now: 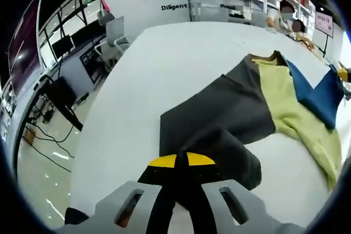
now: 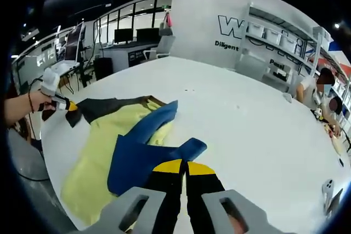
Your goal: Fold the garment on the visible template until the final outline fits inside the template.
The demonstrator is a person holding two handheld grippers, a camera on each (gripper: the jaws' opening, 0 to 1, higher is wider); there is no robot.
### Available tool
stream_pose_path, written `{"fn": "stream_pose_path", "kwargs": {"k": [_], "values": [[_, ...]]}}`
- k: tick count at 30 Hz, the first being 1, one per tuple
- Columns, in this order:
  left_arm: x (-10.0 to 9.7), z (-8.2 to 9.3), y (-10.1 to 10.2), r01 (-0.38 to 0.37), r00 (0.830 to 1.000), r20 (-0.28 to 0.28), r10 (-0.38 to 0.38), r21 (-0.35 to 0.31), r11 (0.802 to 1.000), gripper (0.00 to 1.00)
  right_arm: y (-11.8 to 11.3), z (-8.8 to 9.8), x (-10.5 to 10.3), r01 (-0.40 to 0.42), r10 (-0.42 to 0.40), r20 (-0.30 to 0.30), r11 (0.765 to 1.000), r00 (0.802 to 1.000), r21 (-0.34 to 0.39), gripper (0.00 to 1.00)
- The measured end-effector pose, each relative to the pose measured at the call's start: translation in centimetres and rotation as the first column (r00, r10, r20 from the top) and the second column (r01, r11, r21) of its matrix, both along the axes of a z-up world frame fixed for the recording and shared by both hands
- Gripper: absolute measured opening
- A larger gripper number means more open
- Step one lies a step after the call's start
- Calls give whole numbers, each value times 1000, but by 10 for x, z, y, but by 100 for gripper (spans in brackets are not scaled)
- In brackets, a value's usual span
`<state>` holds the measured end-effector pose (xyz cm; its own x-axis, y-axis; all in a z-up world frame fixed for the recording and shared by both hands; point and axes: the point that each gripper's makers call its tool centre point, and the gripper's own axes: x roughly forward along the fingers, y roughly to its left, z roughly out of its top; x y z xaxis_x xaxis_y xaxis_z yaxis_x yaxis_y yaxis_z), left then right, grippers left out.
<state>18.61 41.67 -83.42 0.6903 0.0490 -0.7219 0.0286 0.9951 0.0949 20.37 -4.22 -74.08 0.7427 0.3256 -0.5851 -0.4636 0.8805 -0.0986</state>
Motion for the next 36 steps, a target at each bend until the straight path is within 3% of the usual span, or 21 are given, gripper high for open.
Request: {"fn": "stream_pose_path", "kwargs": {"k": [12, 15, 17, 19, 22, 24, 29, 30, 32, 36], "values": [[3, 6, 19, -35, 999, 12, 34, 30, 999, 2, 1, 3, -1, 7, -7, 4, 1000, 1000, -7, 0], [4, 12, 7, 91, 994, 55, -97, 106, 990, 3, 2, 3, -1, 7, -7, 5, 1000, 1000, -7, 0], [0, 14, 6, 60, 996, 62, -66, 88, 994, 4, 3, 4, -1, 7, -7, 5, 1000, 1000, -7, 0], [3, 21, -1, 41, 992, 115, -45, 32, 999, 7, 4, 4, -1, 7, -7, 6, 1000, 1000, -7, 0], [2, 32, -6, 59, 988, 138, -65, 48, 997, 9, 6, 5, 0, 5, -5, 9, 1000, 1000, -9, 0], [1, 42, -17, 89, 981, 168, -95, 42, 995, 9, 7, 6, 1, 4, -4, 12, 1000, 1000, -8, 0], [-4, 46, -44, 160, 971, 176, -163, 30, 987, 10, 7, 9, 3, 6, -6, 22, 1000, 1000, -7, 0], [-8, 47, -60, 208, 962, 176, -207, 14, 978, 10, 6, 10, 4, 7, -7, 25, 1000, 1000, -7, 0], [-11, 47, -69, 226, 958, 178, -223, -1, 974, 11, 5, 11, 5, 8, -8, 26, 1000, 1000, -8, 0], [-29, 42, -105, 322, 936, 164, -313, -34, 946, 12, 5, 12, 8, 7, -7, 31, 1000, 1000, 0, 0]]}}
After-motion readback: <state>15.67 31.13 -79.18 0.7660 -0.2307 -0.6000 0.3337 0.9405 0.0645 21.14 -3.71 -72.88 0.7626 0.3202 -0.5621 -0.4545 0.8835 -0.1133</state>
